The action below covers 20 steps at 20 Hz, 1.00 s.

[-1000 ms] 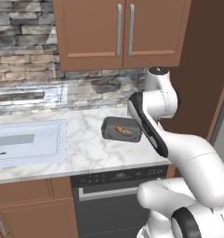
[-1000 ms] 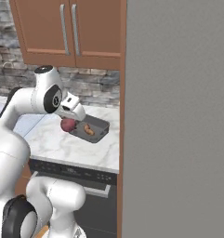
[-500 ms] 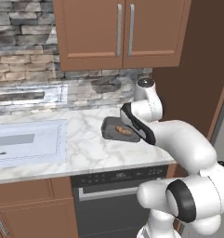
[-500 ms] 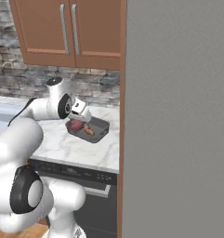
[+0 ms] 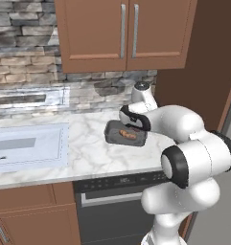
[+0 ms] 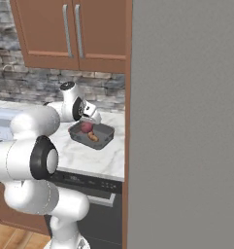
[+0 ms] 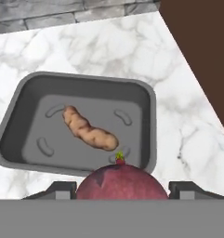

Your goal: Take the onion and potato out of the freezer and place them in the tupperware container on the counter. Then put the tupperware containing the vegetables back in the freezer.

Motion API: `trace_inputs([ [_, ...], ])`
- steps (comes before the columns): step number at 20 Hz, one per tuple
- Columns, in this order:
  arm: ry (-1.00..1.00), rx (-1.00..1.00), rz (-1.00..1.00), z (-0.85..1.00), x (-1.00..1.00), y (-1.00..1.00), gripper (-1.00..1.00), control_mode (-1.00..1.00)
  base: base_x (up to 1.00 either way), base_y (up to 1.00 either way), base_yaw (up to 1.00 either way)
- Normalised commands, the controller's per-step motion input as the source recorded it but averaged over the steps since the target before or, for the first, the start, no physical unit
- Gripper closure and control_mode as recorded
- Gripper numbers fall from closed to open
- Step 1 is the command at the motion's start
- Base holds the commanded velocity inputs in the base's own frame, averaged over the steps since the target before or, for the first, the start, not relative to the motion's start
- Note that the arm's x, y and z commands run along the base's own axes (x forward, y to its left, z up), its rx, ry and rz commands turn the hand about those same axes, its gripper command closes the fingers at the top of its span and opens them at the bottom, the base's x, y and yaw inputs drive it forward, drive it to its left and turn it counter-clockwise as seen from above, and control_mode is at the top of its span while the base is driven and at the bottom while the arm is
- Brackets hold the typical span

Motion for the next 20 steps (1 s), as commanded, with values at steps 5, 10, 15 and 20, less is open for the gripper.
trace_inputs([
  [5, 0.0, 0.0, 0.0, -0.41, 0.55, 0.1, 1.0, -1.0, 0.0, 0.0, 0.0],
  [10, 0.0, 0.0, 0.0, -0.32, 0.32, 0.16, 1.0, -1.0, 0.0, 0.0, 0.0],
  [15, 0.0, 0.0, 0.0, -0.27, 0.0, 0.16, 1.0, -1.0, 0.0, 0.0, 0.0],
  [20, 0.03, 0.0, 0.0, -0.31, 0.0, 0.14, -1.0, -1.0, 0.0, 0.0, 0.0],
])
